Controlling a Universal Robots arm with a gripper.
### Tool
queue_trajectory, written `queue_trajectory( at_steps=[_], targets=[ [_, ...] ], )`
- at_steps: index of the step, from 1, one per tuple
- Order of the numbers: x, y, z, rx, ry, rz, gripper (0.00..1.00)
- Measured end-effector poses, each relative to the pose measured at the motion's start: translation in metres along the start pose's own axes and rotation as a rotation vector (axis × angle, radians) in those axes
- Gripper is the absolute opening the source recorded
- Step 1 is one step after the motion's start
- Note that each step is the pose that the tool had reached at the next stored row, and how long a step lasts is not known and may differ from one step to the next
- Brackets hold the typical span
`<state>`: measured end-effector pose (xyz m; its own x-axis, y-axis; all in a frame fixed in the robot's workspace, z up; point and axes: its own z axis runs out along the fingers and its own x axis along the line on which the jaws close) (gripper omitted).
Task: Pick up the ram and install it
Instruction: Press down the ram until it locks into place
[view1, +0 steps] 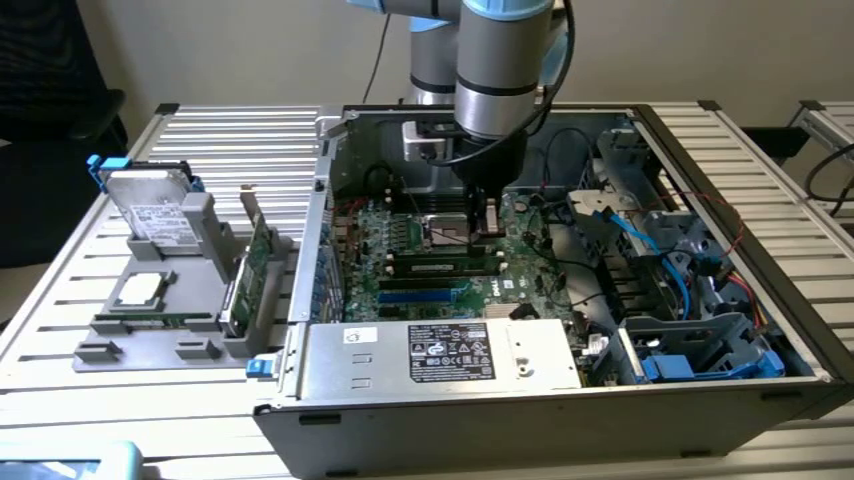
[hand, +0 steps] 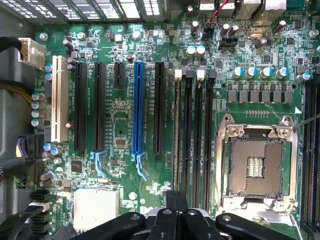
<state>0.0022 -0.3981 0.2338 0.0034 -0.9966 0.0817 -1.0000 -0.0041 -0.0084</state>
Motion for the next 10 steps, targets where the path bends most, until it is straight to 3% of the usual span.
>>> queue_trajectory(
  at_steps=[10],
  targets=[
    [-0.0007,-0.0029,0.0018,0.0,0.0064,0.0,0.11]
  ],
)
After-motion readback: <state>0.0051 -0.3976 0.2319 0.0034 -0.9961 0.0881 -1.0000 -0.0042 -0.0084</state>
